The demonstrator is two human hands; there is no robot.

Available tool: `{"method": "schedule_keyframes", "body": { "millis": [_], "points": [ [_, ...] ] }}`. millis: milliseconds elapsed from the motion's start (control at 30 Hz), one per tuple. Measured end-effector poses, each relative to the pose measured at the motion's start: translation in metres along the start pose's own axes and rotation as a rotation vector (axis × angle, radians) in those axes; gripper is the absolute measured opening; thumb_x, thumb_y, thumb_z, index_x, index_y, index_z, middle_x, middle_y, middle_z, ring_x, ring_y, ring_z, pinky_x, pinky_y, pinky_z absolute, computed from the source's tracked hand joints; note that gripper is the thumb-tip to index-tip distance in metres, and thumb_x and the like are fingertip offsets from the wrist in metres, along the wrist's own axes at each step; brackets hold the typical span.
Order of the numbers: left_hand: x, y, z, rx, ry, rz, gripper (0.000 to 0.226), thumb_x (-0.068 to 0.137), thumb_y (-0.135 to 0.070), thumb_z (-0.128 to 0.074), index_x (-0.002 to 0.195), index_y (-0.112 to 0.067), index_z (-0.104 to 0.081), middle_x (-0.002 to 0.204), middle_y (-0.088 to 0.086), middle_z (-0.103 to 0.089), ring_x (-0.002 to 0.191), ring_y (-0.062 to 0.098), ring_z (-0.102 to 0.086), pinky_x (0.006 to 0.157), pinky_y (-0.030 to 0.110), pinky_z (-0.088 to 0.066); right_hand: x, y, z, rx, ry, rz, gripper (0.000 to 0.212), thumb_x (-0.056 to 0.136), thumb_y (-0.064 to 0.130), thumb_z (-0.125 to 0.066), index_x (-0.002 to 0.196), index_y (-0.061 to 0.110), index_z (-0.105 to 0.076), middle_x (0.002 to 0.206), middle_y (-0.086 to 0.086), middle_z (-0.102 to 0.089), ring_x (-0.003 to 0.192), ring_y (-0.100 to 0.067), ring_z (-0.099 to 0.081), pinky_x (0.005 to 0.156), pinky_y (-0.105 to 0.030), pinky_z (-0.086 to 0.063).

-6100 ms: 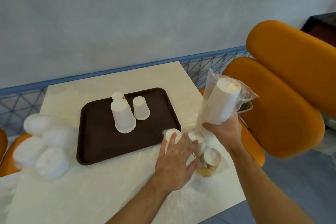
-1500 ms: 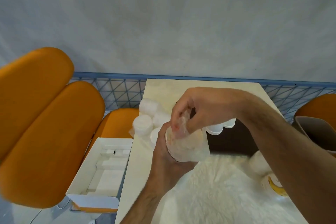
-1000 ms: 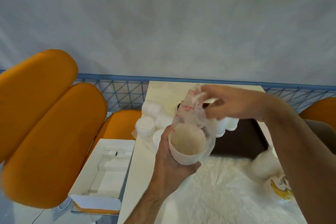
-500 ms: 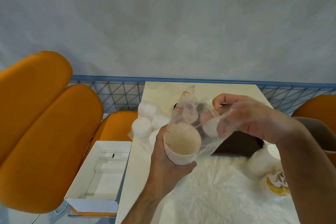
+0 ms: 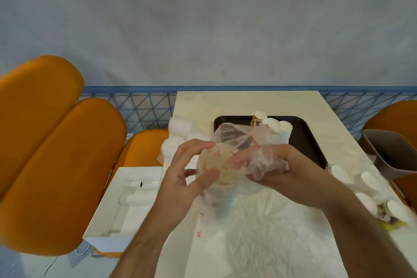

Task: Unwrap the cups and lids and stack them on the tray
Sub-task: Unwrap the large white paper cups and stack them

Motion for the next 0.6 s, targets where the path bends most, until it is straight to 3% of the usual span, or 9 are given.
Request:
{"method": "schedule_keyframes", "body": {
  "millis": [100,133,233,267,333,433,533,600],
  "points": [
    [0.005,-0.016,0.002,0.043,-0.013,-0.043,0.017,0.078,-0.047,-0.069,0.090,-0.035,-0.073,0.120,-0.013,-0.060,0.120,0.013,-0.056,0.088,0.047,-0.055,0.002,0.009,-0.009,-0.034,0.023,0.067,0.068,0.094,-0.014,-0.055,0.084,0.050,-0.075,0.085,0.028,-0.071,0.086,0.007,-0.066,0.076,-0.008,-0.046],
    [0.005,-0.017,0.002,0.057,-0.014,-0.055,0.013,0.080,-0.042,-0.069,0.086,-0.032,-0.073,0.116,-0.011,-0.062,0.117,0.014,-0.057,0.085,0.046,-0.055,0.002,0.010,-0.012,-0.039,0.030,0.097,0.074,0.093,-0.012,-0.053,0.084,0.059,-0.072,0.088,0.033,-0.070,0.091,0.010,-0.065,0.080,-0.008,-0.047],
    [0.001,-0.013,0.008,0.016,-0.079,-0.076,0.004,0.087,-0.020,-0.074,0.084,-0.020,-0.072,0.106,-0.005,-0.066,0.110,0.018,-0.061,0.076,0.034,-0.057,0.003,0.014,-0.025,0.089,0.044,0.187,0.047,0.094,0.014,-0.060,0.103,0.060,-0.071,0.107,0.031,-0.071,0.111,0.006,-0.064,0.096,-0.016,-0.050],
    [-0.002,-0.009,0.013,-0.027,-0.124,-0.072,0.004,0.085,-0.016,-0.075,0.083,-0.015,-0.071,0.103,-0.001,-0.067,0.107,0.019,-0.062,0.074,0.028,-0.056,0.002,0.010,-0.028,0.132,0.037,0.206,0.040,0.094,0.016,-0.063,0.102,0.054,-0.074,0.110,0.025,-0.073,0.113,-0.001,-0.066,0.097,-0.022,-0.053],
    [-0.009,0.000,0.024,-0.077,-0.217,-0.055,0.009,0.078,-0.012,-0.073,0.079,-0.005,-0.068,0.098,0.004,-0.069,0.103,0.023,-0.063,0.076,0.023,-0.055,-0.006,0.005,-0.023,-0.003,-0.127,0.293,0.039,0.089,0.001,-0.064,0.097,0.036,-0.080,0.112,0.011,-0.075,0.113,-0.018,-0.068,0.093,-0.040,-0.057],
    [-0.018,0.015,0.034,-0.081,-0.289,-0.019,0.015,0.079,-0.001,-0.074,0.071,-0.005,-0.062,0.090,0.007,-0.071,0.093,0.026,-0.067,0.075,0.028,-0.057,-0.023,-0.010,-0.020,-0.188,-0.376,0.349,0.022,0.084,0.006,-0.074,0.086,0.026,-0.082,0.110,0.011,-0.070,0.097,-0.020,-0.066,0.079,-0.031,-0.056],
    [-0.026,0.035,0.038,-0.104,-0.346,0.079,0.014,0.081,0.002,-0.073,0.079,0.009,-0.061,0.081,0.008,-0.071,0.082,0.022,-0.069,0.071,0.025,-0.058,-0.033,-0.028,-0.032,-0.110,-0.476,0.359,0.004,0.083,0.025,-0.078,0.081,0.028,-0.080,0.110,0.005,-0.061,0.089,-0.014,-0.066,0.079,-0.021,-0.052],
    [-0.030,0.047,0.039,-0.125,-0.372,0.131,0.017,0.082,0.001,-0.074,0.084,0.013,-0.062,0.080,0.011,-0.070,0.079,0.022,-0.068,0.070,0.023,-0.057,-0.036,-0.040,-0.040,-0.114,-0.530,0.371,0.009,0.085,0.034,-0.077,0.081,0.027,-0.079,0.108,0.005,-0.057,0.093,-0.017,-0.066,0.082,-0.024,-0.056]
  ]
}}
Point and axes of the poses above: each hand's wrist, its own x-axis towards the middle knuckle, its own z-axis out of the back of the hand, y = z × x, the point moved 9 cm from there along x, towards the middle knuckle
